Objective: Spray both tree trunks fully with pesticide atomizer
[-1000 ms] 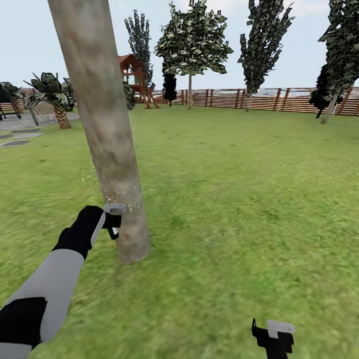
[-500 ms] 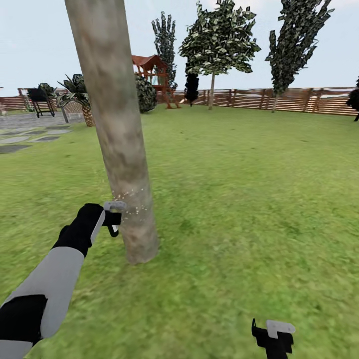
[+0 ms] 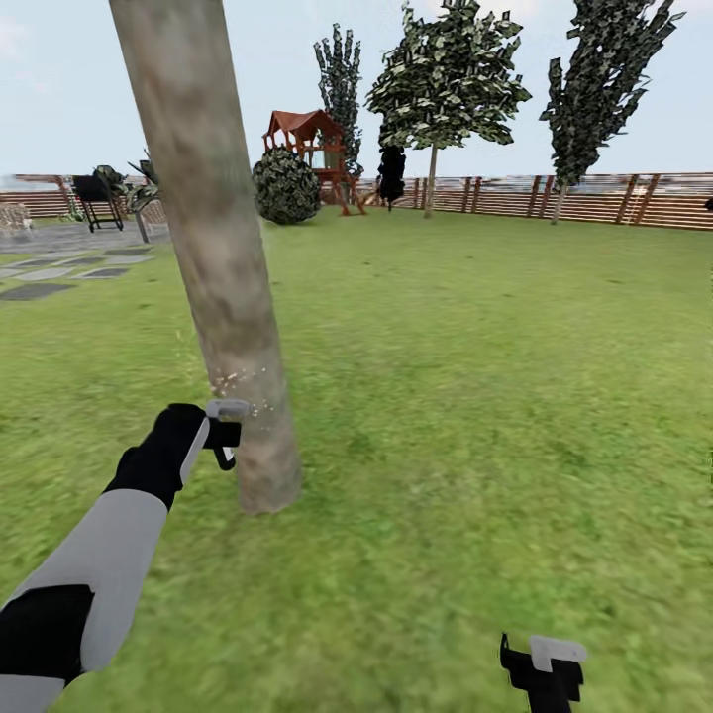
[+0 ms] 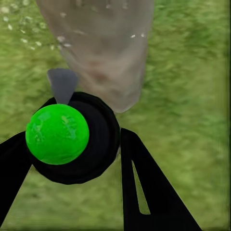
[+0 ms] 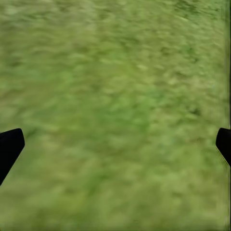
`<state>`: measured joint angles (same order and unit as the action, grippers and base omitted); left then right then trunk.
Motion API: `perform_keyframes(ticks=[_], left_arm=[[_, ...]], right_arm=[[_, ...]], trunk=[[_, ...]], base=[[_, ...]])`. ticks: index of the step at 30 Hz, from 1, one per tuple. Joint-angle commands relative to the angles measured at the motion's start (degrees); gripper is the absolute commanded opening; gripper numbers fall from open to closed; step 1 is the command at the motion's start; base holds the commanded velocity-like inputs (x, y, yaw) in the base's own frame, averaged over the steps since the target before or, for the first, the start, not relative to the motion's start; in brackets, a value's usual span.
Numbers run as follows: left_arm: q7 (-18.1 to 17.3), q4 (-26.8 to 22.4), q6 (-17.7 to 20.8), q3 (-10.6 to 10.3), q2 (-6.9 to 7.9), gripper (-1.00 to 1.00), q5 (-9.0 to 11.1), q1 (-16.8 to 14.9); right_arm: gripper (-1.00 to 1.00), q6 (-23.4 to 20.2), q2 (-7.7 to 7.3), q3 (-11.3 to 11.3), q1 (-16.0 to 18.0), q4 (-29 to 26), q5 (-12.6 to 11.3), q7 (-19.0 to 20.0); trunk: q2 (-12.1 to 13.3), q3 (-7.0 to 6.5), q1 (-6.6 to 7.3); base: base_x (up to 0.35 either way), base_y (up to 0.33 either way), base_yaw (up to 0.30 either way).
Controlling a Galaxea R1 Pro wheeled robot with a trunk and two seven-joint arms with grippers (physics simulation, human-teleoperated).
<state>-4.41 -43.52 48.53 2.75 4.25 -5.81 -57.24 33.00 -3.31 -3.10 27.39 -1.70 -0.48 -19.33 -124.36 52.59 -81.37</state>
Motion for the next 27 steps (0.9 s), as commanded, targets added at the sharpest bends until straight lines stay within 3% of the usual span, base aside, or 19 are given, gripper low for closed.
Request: perform_keyframes(ticks=[1,9,14,19,27], left_arm=[[-0.48,-0.07,0.25,0.15,-0.03,-1.00,-0.60,-0.02],[-0.20,0.04,0.17,0.45,0.38,-1.00,-0.61,0.77],[3.19,0.54,0.08,0.48,1.28,-1.00,-0.47,1.01],[3.36,0.79,0.08,0.42,1.24,-1.00,-0.06,1.06],[3.44,0.81,0.07,0.50,0.77,-1.00,0.09,1.00]], right_arm=[[1.00,0.05,0.00,-0.33,0.03,0.03,-0.04,-0.27],[1.00,0.05,0.05,-0.33,0.03,0.03,-0.04,-0.27],[1.00,0.05,0.06,-0.33,0.03,-0.01,-0.04,-0.27],[1.00,0.05,0.06,-0.36,0.03,0.03,-0.04,-0.20],[1.00,0.05,0.06,-0.33,0.03,0.00,-0.04,-0.19]], trunk=[[-0.03,0.05,0.02],[-0.03,0.05,0.02],[-0.03,0.05,0.02],[-0.03,0.05,0.02],[-0.03,0.05,0.02]], base=[[-0.134,-0.274,0.000],[-0.103,-0.274,0.018],[0.001,-0.274,0.241],[0.114,-0.262,0.253],[0.214,-0.216,0.019]])
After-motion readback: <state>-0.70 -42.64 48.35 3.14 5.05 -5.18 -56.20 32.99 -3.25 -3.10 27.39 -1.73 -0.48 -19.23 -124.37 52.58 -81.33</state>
